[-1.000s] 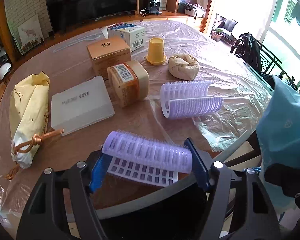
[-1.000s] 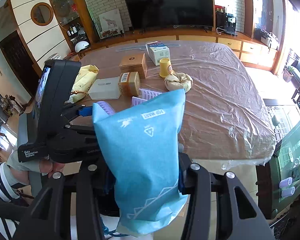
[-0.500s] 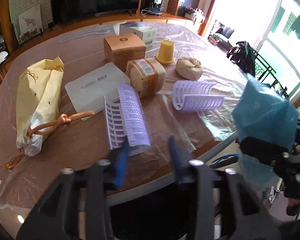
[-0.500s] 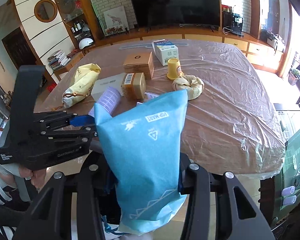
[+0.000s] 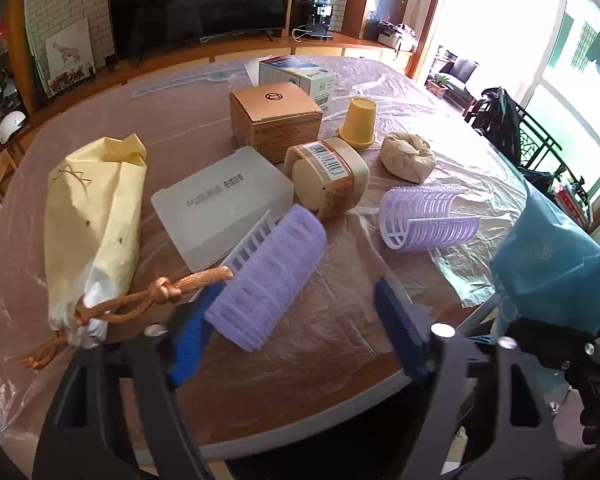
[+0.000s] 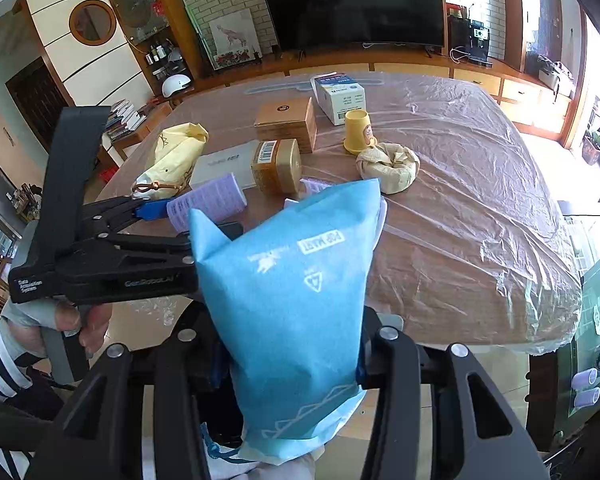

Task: Collect trash
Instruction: 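Lift the blue bag with the right tool while the left tool lifts the purple roller, then carry the blue bag and purple roller over the black trash bin, then open the right tool dropping the blue bag while the left tool drops the roller, then move both tools back over the table toward the remaining items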

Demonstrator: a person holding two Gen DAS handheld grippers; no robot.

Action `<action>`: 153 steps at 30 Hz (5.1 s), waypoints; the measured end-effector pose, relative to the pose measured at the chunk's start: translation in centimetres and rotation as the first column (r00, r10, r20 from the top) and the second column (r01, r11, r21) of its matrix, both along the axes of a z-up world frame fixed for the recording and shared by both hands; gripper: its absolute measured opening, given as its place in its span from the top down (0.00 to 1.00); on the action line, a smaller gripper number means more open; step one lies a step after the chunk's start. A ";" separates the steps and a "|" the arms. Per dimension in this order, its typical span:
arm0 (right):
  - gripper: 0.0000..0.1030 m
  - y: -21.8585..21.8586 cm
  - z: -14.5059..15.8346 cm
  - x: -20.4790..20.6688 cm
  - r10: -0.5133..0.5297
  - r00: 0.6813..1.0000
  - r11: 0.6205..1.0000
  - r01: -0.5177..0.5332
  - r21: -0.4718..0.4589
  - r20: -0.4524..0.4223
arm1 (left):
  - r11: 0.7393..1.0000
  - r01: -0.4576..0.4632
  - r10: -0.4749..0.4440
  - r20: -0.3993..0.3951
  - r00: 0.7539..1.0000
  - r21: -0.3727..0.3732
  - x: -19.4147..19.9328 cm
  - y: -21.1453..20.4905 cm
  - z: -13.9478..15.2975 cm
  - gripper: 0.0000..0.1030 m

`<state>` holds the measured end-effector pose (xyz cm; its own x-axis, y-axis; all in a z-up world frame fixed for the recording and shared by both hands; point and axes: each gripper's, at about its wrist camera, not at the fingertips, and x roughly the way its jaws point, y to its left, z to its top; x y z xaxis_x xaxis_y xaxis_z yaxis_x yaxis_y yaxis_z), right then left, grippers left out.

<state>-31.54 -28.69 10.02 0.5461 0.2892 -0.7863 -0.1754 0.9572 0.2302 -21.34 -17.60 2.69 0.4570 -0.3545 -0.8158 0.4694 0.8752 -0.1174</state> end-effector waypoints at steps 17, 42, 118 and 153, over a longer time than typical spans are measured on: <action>0.56 -0.4 -0.3 0.2 0.007 1.000 0.999 -0.006 0.054 -0.026 | 0.964 0.058 -0.080 -0.073 0.994 -0.259 -2.6 3.1 2.4 0.88; 0.57 3.3 -3.8 -3.9 0.287 0.941 0.957 -0.275 0.089 -0.178 | 0.975 0.173 -0.197 -0.180 0.964 -0.143 -12.2 5.7 0.2 0.88; 0.23 3.7 -9.0 -2.5 0.116 0.976 0.992 -0.123 -0.026 -0.187 | 0.992 0.108 -0.095 -0.194 0.976 0.058 -8.8 4.8 -6.1 0.28; 0.04 -2.8 8.3 5.9 -0.201 0.949 0.968 0.230 -0.097 0.244 | 0.952 -0.234 0.252 0.075 0.965 -0.195 1.5 11.8 7.5 0.02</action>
